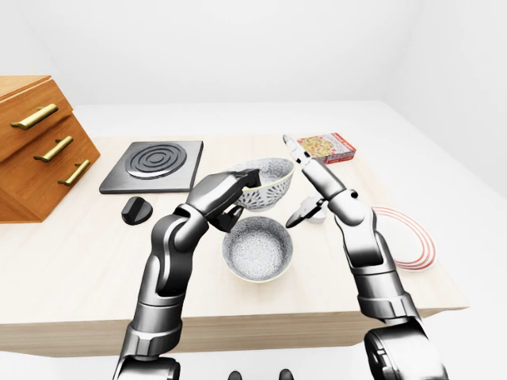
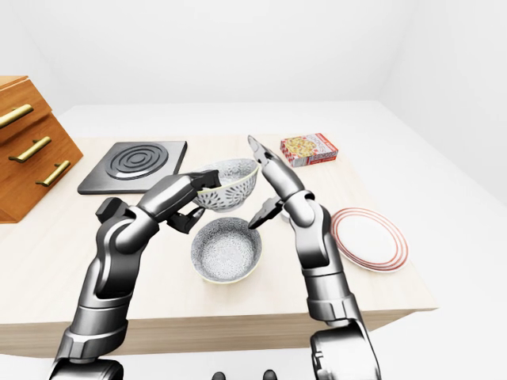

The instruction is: Pick the akita bowl from table center and place it on the plate.

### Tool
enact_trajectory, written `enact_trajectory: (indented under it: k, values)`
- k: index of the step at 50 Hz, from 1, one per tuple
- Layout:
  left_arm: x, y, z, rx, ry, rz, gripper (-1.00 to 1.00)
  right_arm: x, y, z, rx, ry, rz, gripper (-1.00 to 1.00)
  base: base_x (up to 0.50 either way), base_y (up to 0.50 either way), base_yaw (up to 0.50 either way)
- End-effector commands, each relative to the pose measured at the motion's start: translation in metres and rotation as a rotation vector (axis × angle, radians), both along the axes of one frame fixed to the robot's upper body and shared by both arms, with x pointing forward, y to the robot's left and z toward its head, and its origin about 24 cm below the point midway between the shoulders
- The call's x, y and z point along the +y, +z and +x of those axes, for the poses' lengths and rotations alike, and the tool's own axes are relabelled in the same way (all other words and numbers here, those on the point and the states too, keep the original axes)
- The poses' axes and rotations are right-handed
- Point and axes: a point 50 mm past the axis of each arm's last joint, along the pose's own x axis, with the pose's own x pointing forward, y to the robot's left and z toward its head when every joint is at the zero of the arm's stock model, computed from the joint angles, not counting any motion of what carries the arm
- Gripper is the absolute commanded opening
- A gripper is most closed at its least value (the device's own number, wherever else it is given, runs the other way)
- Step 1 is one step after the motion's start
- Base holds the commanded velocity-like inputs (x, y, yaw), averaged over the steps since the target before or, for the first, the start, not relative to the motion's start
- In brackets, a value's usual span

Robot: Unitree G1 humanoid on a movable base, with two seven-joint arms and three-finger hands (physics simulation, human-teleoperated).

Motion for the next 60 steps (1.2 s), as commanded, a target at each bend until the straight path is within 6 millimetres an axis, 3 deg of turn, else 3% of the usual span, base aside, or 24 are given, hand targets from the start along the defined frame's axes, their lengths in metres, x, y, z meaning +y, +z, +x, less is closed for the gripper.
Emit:
enact_trajectory:
  k: [1,13,15,17,20,22,45,47,49,50,52,53,60]
  values:
    - [0.0026,0.0039,0.0004,-0.021,0.022,0.015,-1.0,0.004,-0.0054,0.0078,0.043,-0.001,-0.072,1.0,0.0,0.0,0.0]
    - [0.0032,0.0018,0.0029,-0.008,0.018,0.004,-1.0,0.003,-0.009,0.0121,0.061,-0.015,-0.08,0.96,0.0,0.0,0.0]
    - [0.0038,0.0022,0.0046,-0.009,0.021,0.0,-1.0,0.0036,-0.0087,0.0139,0.062,-0.018,-0.08,0.29,0.0,0.0,0.0]
    - [0.004,0.0018,0.0043,-0.008,0.021,-0.002,-1.0,0.0034,-0.0093,0.0148,0.064,-0.022,-0.082,-0.02,0.0,0.0,0.0]
    - [0.0029,0.0021,0.0023,-0.005,0.009,-0.009,-1.0,0.0022,-0.0104,0.0158,0.066,-0.031,-0.083,-0.8,0.0,0.0,0.0]
    - [0.0029,0.0032,0.0034,-0.005,0.006,-0.015,-1.0,0.0012,-0.0105,0.0157,0.065,-0.035,-0.083,-1.0,0.0,0.0,0.0]
    - [0.0054,0.0018,0.0067,-0.011,0.026,-0.026,-1.0,-0.0008,-0.0078,0.0101,0.05,-0.026,-0.076,-1.0,0.0,0.0,0.0]
    - [0.0054,0.002,0.0064,-0.014,0.028,-0.025,-0.63,-0.0005,-0.0072,0.0096,0.048,-0.023,-0.076,-1.0,0.0,0.0,0.0]
    - [0.0053,0.0021,0.0061,-0.016,0.029,-0.021,-0.45,-0.0004,-0.0066,0.0096,0.046,-0.022,-0.076,-1.0,0.0,0.0,0.0]
    - [0.0053,0.0022,0.0059,-0.018,0.031,-0.021,-0.13,-0.0004,-0.0066,0.0095,0.046,-0.022,-0.076,-1.0,0.0,0.0,0.0]
    - [0.0054,0.0025,0.0058,-0.023,0.034,-0.021,0.71,-0.0008,-0.0066,0.0095,0.046,-0.023,-0.077,-1.0,0.0,0.0,0.0]
    - [0.0053,0.0025,0.0057,-0.024,0.034,-0.022,0.94,-0.0007,-0.0067,0.0094,0.046,-0.022,-0.079,-1.0,0.0,0.0,0.0]
    - [0.005,0.0025,0.0054,-0.024,0.032,-0.022,1.0,-0.0011,-0.0076,0.0093,0.05,-0.023,-0.083,-1.0,0.0,0.0,0.0]
